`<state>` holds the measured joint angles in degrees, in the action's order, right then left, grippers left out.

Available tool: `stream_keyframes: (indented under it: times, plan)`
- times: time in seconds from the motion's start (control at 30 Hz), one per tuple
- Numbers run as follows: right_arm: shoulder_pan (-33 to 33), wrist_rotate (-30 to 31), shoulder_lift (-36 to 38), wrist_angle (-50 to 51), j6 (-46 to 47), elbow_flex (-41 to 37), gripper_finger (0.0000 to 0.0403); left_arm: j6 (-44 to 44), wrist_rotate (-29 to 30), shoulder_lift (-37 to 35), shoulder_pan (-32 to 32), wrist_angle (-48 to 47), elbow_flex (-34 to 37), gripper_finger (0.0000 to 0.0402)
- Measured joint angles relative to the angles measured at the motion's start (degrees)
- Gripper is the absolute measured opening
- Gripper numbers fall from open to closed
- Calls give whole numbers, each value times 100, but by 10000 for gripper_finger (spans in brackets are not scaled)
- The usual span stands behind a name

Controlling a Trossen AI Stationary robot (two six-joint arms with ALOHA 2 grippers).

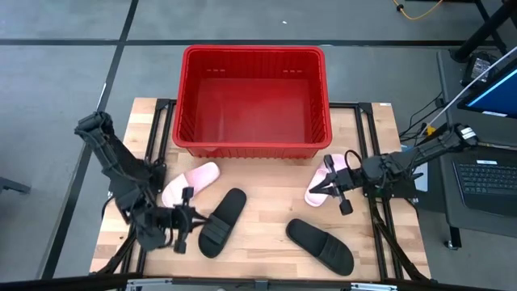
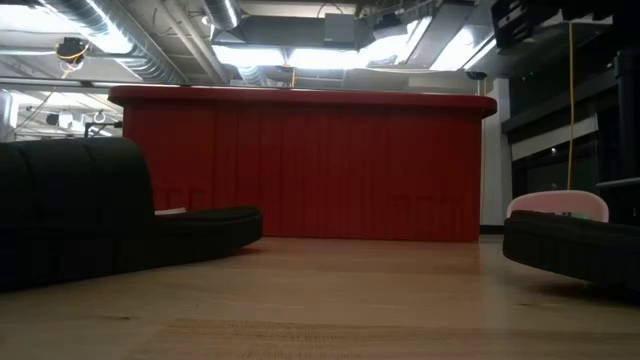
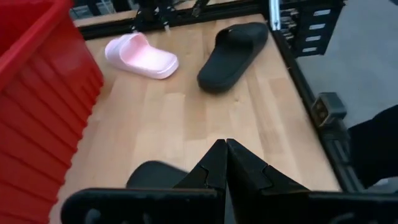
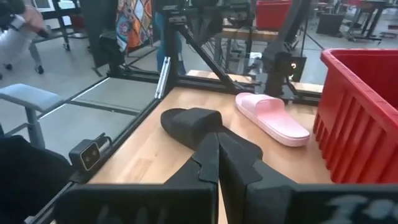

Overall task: Pick and place slides into bin
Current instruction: Put the left black slide into the red bin

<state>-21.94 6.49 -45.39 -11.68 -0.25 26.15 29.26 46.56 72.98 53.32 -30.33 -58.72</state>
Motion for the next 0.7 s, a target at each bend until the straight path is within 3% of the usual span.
stream_keyframes:
  times: [0.43, 0.7]
  plan:
    - [-308, 463, -253, -77, -20, 0, 6, 1220, 241, 1881, 254, -2837, -2094, 3]
    - [-305, 464, -593, -196, -14, 0, 6, 2311, -81, 2926, 376, -4201, -3226, 3]
